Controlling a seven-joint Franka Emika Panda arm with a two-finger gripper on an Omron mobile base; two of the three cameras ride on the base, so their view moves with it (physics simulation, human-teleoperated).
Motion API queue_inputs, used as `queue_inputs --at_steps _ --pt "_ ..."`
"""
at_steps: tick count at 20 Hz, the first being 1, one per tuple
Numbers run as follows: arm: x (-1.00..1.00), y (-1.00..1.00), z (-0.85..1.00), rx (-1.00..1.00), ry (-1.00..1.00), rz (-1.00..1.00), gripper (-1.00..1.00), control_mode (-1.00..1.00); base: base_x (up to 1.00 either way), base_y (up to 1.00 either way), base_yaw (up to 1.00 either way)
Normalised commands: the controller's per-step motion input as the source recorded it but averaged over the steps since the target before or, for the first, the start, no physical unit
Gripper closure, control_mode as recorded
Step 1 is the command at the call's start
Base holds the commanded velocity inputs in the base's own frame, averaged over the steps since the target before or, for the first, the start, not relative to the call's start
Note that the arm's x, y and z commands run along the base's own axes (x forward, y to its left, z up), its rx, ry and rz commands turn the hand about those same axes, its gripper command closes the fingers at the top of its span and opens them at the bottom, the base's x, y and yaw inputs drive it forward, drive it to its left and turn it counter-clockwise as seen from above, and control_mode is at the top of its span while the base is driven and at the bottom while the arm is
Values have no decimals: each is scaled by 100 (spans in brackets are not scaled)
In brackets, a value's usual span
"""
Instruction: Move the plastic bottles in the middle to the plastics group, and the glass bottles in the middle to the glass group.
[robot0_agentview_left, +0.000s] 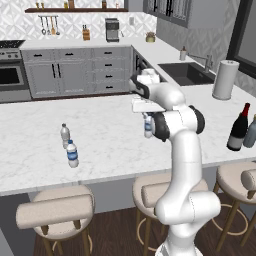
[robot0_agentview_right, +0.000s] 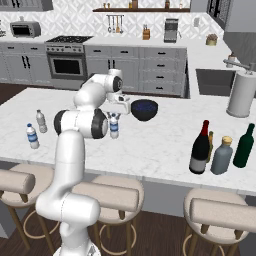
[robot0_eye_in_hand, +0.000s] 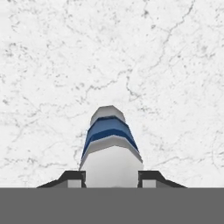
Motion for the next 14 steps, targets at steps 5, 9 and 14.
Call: queue_inputs --at_steps 5,9,14 --pt "-37 67 1 0 0 0 100 -100 0 0 0" --pt "-78 66 0 0 0 3 100 -100 0 0 0" --pt "-76 63 3 0 0 2 100 -100 0 0 0"
